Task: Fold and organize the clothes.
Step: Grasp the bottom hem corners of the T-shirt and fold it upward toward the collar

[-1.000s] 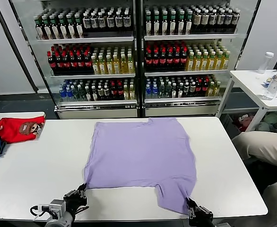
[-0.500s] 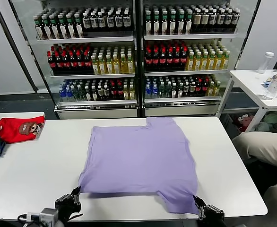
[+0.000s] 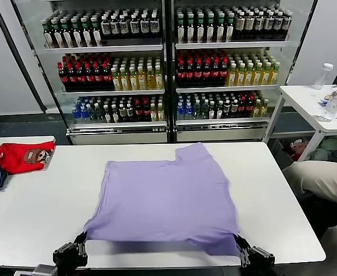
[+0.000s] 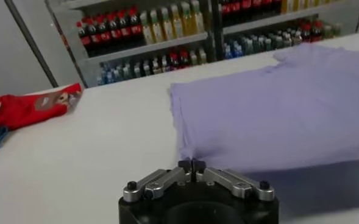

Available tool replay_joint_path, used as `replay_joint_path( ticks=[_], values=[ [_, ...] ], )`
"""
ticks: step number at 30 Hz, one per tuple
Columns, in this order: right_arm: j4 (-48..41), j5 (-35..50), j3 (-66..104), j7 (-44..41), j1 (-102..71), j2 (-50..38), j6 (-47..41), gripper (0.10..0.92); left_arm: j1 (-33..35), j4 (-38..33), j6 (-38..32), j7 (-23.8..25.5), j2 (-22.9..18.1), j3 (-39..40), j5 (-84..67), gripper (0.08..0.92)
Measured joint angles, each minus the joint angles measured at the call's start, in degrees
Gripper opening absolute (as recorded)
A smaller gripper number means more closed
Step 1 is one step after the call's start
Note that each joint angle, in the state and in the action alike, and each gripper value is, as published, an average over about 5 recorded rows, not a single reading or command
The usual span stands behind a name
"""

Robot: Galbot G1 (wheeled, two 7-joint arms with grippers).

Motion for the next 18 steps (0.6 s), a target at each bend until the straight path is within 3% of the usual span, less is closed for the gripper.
replay_joint_path(
  ticks=[10, 18],
  values=[
    [-8.87, 0.85, -4.93, 0.91, 14.14, 1.69, -2.13, 0.116, -12.7, 9.96, -1.53, 1.04, -4.15, 4.05, 0.31, 0.085],
    [-14.17, 1.18, -7.54, 1.25, 21.9, 2.87, -3.73, 0.116, -20.21, 16.04, -2.02, 2.46, -4.87, 7.17, 1.06, 0.085]
  ],
)
